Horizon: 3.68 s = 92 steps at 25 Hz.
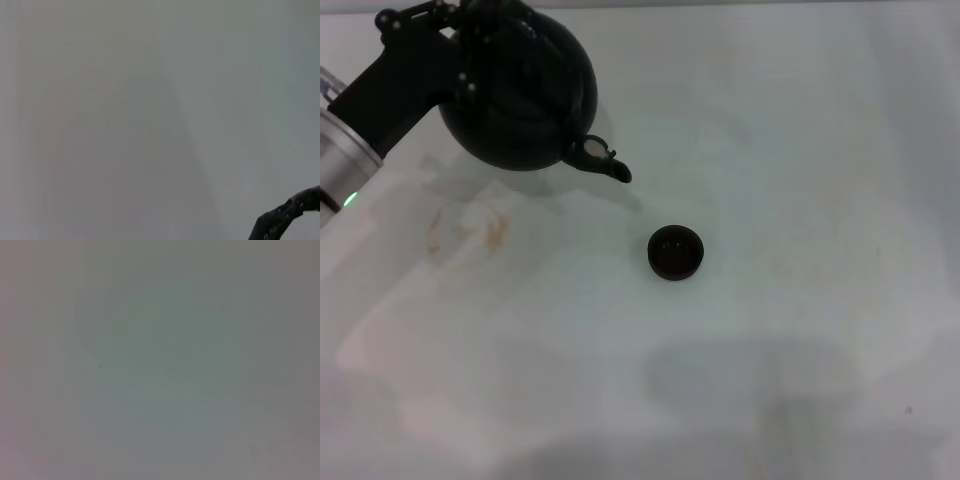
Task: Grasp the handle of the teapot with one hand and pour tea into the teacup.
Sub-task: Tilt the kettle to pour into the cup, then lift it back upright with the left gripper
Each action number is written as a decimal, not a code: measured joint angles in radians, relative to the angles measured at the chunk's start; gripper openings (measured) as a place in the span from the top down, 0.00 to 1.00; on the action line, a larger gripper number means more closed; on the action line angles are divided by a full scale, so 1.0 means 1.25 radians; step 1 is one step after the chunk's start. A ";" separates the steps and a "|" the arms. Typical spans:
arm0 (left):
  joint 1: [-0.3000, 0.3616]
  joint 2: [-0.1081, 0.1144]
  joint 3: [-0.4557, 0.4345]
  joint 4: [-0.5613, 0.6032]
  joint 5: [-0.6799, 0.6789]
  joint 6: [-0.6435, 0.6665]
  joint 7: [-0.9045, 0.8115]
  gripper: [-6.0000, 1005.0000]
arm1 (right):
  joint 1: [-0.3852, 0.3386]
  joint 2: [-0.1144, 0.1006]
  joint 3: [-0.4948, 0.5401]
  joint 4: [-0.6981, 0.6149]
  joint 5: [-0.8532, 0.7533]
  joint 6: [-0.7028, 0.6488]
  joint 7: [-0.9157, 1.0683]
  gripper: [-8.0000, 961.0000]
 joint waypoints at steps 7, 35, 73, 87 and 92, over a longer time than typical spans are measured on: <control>-0.015 0.000 0.007 0.000 0.026 0.001 0.032 0.88 | -0.002 0.001 0.000 0.000 -0.002 0.000 -0.005 0.09; -0.003 -0.006 0.011 -0.073 0.028 0.008 0.162 0.88 | -0.009 0.004 -0.004 0.001 -0.006 0.026 0.001 0.10; -0.059 -0.009 0.011 -0.132 0.051 -0.052 0.286 0.88 | -0.007 0.002 0.001 0.012 -0.005 0.047 0.043 0.10; -0.068 -0.009 0.011 -0.135 0.061 -0.063 0.312 0.88 | -0.007 0.002 0.012 0.011 -0.005 0.046 0.040 0.10; -0.068 -0.009 0.011 -0.135 0.061 -0.063 0.312 0.88 | -0.005 0.002 0.012 0.011 -0.005 0.042 0.038 0.10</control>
